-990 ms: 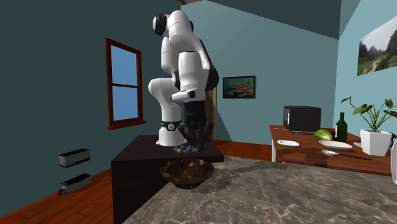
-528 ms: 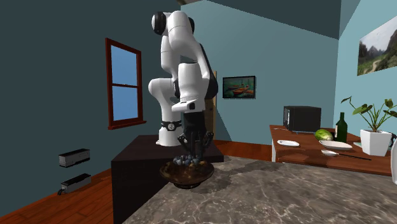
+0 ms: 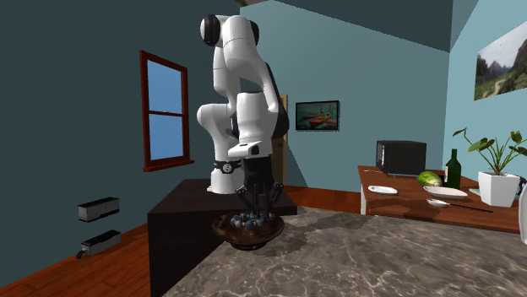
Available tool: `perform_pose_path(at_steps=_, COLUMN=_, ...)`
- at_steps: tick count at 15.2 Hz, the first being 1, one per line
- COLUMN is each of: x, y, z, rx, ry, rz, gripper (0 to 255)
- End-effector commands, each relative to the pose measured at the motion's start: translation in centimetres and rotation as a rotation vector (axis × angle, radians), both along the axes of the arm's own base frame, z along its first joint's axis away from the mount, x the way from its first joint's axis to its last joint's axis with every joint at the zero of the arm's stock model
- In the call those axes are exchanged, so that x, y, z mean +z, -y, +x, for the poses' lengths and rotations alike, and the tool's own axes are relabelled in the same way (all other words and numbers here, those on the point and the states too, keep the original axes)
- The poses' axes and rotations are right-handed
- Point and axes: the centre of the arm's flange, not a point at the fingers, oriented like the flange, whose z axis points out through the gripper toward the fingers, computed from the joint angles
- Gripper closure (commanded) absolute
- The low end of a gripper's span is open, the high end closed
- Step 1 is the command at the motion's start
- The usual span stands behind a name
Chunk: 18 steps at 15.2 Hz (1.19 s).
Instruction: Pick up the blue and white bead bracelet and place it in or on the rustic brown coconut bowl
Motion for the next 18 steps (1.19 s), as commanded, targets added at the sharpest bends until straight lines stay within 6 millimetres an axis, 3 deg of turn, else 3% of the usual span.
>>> perform_pose_path(at_steps=1, x=0.0, y=0.0, z=0.0, rx=0.000, ry=0.000, rz=0.000, gripper=255)
perform_pose_path(at_steps=3, x=0.0, y=0.0, z=0.0, rx=0.000, ry=0.000, rz=0.000, gripper=255)
perform_pose_path(at_steps=4, x=0.0, y=0.0, z=0.0, rx=0.000, ry=0.000, rz=0.000, gripper=0)
perform_pose_path(at_steps=9, x=0.0, y=0.0, z=0.0, rx=0.000, ry=0.000, rz=0.000, gripper=0)
perform_pose_path(at_steps=13, x=4.9, y=0.4, z=-0.5, rx=0.000, ry=0.000, rz=0.000, gripper=0)
perform_pose_path(at_steps=18, x=4.9, y=0.4, z=-0.5, rx=0.000, ry=0.000, rz=0.000, gripper=0)
